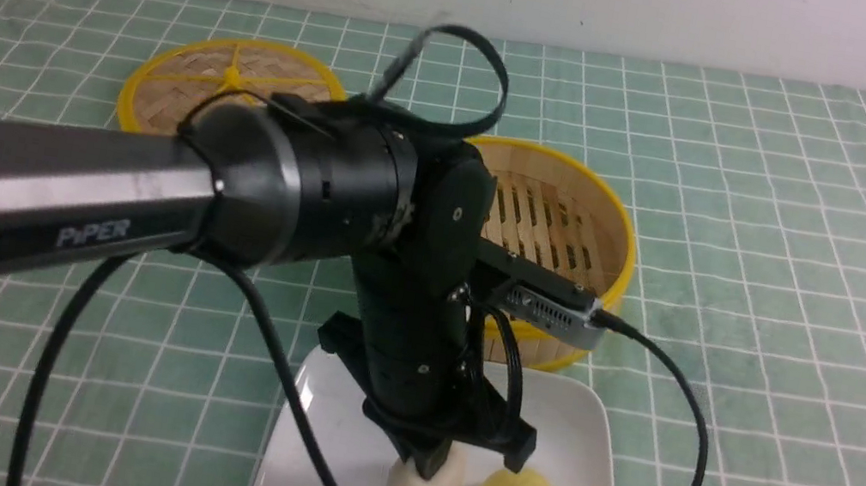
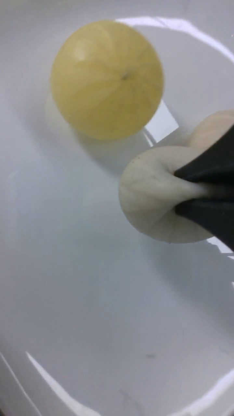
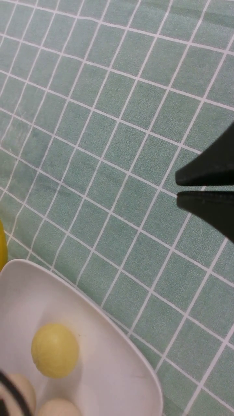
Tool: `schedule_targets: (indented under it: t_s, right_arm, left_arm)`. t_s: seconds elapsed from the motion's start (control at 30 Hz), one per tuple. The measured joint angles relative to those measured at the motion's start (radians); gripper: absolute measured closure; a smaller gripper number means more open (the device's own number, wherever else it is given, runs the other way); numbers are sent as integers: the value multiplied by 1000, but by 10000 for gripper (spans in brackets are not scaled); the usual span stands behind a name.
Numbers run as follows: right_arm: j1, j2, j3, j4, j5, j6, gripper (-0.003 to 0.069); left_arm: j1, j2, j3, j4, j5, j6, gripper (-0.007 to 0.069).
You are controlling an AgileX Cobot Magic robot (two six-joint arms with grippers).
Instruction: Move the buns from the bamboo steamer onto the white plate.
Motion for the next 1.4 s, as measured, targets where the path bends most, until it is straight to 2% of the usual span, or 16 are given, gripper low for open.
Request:
schedule_targets:
  t_s: [0.17,0.37,0.5,0.73,0.9,1.03,1.07,1.1,1.13,1.17,1.27,1.4]
  right_arm:
    - [0,0,-1,19,2,0,607]
    - [0,-18,-95,143,88,0,604]
    - [0,-59,-188,210,148,0,601]
    - [0,-156,-239,235,170,1,598]
    - [0,-194,-226,236,86,27,600]
    - [0,-197,-102,231,-213,29,666]
    - [0,-196,-95,230,-229,29,668]
    - [0,-187,-36,215,-354,29,673]
    - [0,-186,-23,211,-385,29,673]
    - [0,-169,18,199,-480,29,673]
    - [0,-142,69,176,-604,29,673]
    - [0,-133,88,143,-651,29,673]
  left_arm:
    - [0,21,0,2,-30,-14,494]
    - [0,-11,0,4,-68,-49,298]
    - [-1,-53,-38,15,-87,-49,203]
    - [-1,-117,-118,62,-91,-49,174]
    - [-1,-129,-123,82,-90,-49,207]
    - [-1,-129,-123,108,-90,-49,319]
    - [-1,-129,-123,110,-90,-49,333]
    - [-1,-129,-123,120,-90,-49,392]
    - [-1,-129,-123,123,-90,-49,399]
    - [-1,-129,-123,133,-90,-49,456]
    - [-1,-129,-123,133,-91,-49,543]
    - [-1,-129,-123,133,-91,-49,614]
